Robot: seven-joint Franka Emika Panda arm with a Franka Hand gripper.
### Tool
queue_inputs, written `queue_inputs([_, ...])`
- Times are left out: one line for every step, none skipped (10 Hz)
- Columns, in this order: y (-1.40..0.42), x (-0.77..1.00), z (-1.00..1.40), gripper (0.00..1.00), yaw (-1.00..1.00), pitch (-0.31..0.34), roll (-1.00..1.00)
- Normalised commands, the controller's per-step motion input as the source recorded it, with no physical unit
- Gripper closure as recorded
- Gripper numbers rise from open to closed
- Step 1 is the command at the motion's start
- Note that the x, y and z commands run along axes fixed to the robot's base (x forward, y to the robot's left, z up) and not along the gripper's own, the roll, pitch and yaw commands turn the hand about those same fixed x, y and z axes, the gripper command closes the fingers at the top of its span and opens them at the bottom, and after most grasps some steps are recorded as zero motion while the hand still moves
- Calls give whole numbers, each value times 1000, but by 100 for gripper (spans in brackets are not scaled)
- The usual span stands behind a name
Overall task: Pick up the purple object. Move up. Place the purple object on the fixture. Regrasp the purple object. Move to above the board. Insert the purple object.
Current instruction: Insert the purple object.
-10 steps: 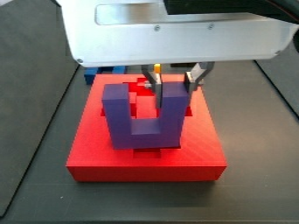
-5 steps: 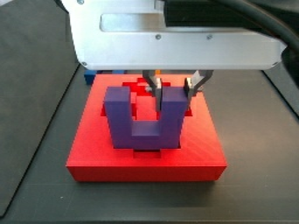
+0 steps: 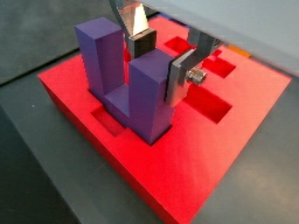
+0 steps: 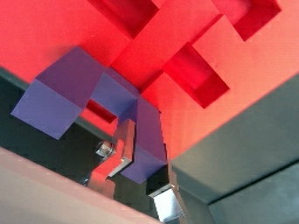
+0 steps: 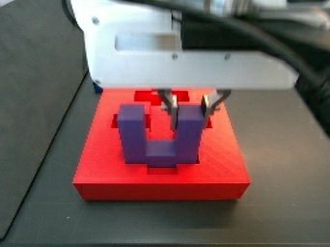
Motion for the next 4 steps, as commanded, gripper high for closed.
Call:
queue_inputs([-29, 54, -609, 100, -34, 133, 276])
queue_inputs([-60, 77, -606, 100, -49, 139, 277])
queue_inputs([-131, 83, -520, 100, -77, 124, 260])
queue_inputs([0, 0, 0, 100, 0, 0, 0])
